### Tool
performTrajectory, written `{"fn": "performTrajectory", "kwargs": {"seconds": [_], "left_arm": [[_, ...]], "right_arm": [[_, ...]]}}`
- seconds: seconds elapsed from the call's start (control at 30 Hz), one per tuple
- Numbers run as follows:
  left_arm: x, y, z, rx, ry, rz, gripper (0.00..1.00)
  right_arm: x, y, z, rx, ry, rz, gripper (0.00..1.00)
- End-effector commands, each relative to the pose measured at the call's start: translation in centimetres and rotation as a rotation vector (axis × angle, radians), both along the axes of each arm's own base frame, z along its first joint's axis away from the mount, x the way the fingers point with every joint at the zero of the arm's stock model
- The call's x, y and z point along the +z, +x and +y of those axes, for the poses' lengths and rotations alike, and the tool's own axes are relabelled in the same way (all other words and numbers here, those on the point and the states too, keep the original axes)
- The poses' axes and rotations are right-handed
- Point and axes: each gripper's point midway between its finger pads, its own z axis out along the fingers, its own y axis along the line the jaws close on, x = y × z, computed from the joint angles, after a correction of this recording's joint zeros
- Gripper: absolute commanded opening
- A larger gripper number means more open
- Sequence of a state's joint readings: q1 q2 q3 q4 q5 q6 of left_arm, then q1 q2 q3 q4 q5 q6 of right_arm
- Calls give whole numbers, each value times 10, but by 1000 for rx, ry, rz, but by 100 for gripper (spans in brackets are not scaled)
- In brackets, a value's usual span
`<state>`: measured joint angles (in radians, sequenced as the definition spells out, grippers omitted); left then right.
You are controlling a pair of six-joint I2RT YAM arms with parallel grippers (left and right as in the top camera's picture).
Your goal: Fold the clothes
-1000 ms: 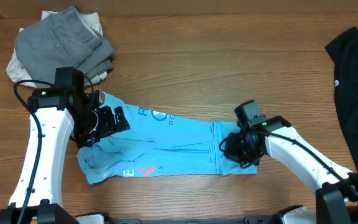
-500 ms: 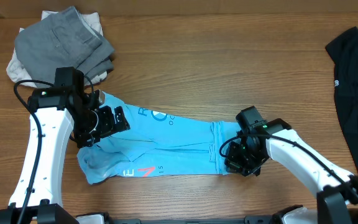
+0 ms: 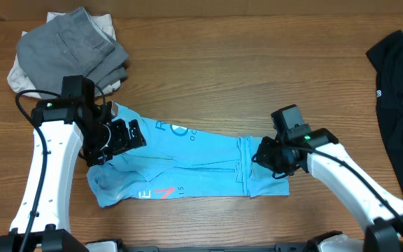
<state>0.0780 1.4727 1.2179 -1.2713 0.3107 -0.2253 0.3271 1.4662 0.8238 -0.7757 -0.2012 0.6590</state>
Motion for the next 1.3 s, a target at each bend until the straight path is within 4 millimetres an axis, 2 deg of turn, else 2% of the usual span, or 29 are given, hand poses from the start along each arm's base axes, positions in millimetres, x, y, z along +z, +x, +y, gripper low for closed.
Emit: {"fn": "performTrajectory", "kwargs": {"seconds": [0.0, 0.2, 0.43, 0.6, 0.7, 0.77, 0.83, 0.87, 0.9, 1.0, 1.07, 1.13, 1.2, 1.27], "left_arm": [[0, -2, -1, -26, 5, -6, 100], [0, -1, -1, -25, 6, -11, 100], [0, 1, -1, -25, 6, -17, 100], [0, 0, -1, -25, 8, -16, 100], [-1, 0, -1, -26, 9, -13, 100], [-1, 0, -1, -28, 9, -14, 100], [-1, 0, 0, -29, 9, -15, 100], [-1, 0, 0, -29, 10, -15, 100], [-1, 0, -1, -29, 9, -16, 100], [0, 1, 0, -28, 9, -18, 100], [-1, 1, -1, -29, 9, -18, 100], [-1, 1, 0, -29, 10, -18, 100], [0, 1, -1, -28, 9, -19, 100], [0, 2, 0, -28, 9, -22, 100]], "right_arm": [[-10, 14, -6, -39, -42, -13, 15], [-12, 25, 24, 23, 88, -39, 15], [-1, 21, 61, 117, 205, -62, 15], [6, 21, 66, 127, 233, -65, 7], [28, 31, 51, 105, 233, -87, 4], [50, 39, 34, 101, 222, -125, 13], [77, 47, 9, 87, 204, -169, 48], [90, 50, -4, 75, 194, -189, 82], [102, 52, -20, 58, 181, -208, 100], [119, 54, -62, -11, 150, -236, 100], [115, 51, -94, -80, 130, -222, 100], [104, 45, -112, -114, 133, -196, 100], [91, 38, -118, -131, 167, -161, 100], [76, 30, -113, -122, 235, -126, 100]]}}
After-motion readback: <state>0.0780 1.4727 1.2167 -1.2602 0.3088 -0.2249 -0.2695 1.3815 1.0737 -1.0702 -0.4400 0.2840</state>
